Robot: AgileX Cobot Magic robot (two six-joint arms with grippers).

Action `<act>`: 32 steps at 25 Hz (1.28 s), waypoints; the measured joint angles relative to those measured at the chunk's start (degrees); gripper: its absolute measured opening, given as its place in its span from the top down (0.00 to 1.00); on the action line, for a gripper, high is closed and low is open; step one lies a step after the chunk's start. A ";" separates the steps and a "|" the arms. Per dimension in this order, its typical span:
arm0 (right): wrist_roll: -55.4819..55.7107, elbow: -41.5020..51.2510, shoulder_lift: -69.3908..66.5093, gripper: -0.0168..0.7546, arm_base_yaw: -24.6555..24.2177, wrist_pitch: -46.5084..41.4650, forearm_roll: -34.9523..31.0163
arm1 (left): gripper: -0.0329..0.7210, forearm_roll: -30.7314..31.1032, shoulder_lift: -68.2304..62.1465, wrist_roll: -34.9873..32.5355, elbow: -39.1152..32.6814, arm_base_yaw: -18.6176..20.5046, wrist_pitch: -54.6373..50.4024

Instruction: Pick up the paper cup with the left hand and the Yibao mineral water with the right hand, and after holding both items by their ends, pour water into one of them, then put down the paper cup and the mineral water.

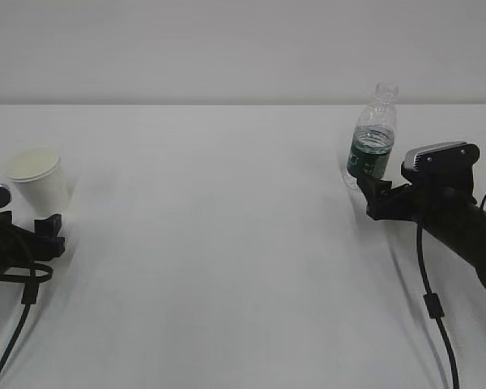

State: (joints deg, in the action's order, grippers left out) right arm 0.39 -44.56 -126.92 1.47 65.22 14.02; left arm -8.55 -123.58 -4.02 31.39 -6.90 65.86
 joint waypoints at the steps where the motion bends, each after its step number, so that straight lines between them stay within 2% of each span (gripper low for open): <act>1: 0.00 -0.49 0.00 0.12 0.00 -0.95 0.00 | 0.20 0.00 0.00 0.00 0.00 0.00 0.00; 24: 3.13 -13.58 -4.09 0.12 0.00 -11.53 1.67 | 0.20 0.00 0.00 0.00 0.00 0.00 0.00; 32: 3.80 -14.59 -4.09 0.12 0.00 -12.47 1.83 | 0.20 0.00 0.00 0.00 0.00 0.00 0.00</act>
State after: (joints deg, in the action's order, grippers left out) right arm 4.20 -59.15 -131.01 1.47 52.75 15.84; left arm -8.55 -123.58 -4.02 31.39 -6.90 65.86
